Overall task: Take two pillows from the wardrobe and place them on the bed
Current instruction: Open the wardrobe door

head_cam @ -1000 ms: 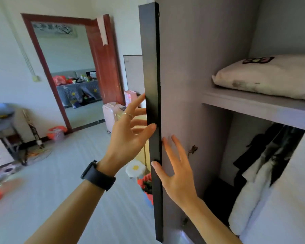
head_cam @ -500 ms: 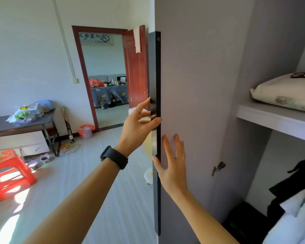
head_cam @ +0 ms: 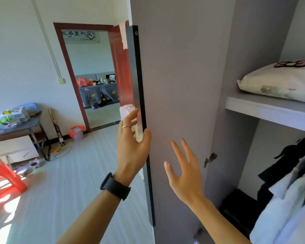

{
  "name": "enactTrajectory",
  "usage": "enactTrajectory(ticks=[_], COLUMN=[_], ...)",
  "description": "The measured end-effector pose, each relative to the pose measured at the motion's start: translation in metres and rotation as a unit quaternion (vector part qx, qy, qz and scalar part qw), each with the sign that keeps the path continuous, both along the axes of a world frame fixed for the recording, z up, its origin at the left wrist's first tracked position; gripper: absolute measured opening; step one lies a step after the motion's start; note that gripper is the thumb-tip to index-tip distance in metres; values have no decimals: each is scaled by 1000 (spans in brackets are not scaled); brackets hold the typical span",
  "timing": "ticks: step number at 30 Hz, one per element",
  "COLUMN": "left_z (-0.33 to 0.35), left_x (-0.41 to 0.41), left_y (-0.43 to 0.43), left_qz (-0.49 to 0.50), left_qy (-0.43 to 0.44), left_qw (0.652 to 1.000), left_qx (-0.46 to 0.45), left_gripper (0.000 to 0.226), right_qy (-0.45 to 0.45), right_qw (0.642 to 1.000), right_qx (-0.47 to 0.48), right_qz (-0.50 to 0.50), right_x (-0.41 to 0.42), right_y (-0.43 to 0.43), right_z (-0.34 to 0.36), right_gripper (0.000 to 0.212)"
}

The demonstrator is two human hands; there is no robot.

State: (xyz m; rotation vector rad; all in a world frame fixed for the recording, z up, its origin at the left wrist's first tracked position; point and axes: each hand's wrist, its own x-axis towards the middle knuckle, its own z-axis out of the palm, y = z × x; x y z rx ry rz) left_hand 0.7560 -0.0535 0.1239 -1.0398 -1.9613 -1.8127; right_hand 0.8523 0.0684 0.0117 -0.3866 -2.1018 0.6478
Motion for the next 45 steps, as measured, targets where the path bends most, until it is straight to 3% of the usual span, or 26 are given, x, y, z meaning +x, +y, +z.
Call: enactTrajectory(ticks=[5, 11, 17, 22, 28, 33, 45], left_z=[-54, -89, -72, -28, 12, 16, 15], left_x=[49, 113, 189, 239, 263, 258, 246], left_y=[36, 127, 216, 275, 320, 339, 337], left_qz=[-137, -302, -433, -497, -508, -534, -570], left_qy=[-8, 0, 28, -1, -78, -61, -74], left_qw=[985, 927, 876, 855, 856, 840, 813], left_qx=[-109, -222, -211, -147, -61, -71, -96], left_gripper=[48, 49, 54, 63, 67, 31, 21], right_qy=[21, -26, -63, -84, -112, -154, -180], right_qw=[995, 958, 881, 802, 742, 701, 687], right_qx=[1, 37, 98, 152, 190, 189, 157], right_qz=[-99, -283, -458, -571, -633, -671, -687], right_x=[99, 210, 303, 357, 383, 382, 381], right_y=[28, 59, 91, 127, 179, 216, 210], right_z=[-18, -14, 18, 72, 123, 115, 112], right_gripper=[57, 46, 43, 50, 62, 71, 69])
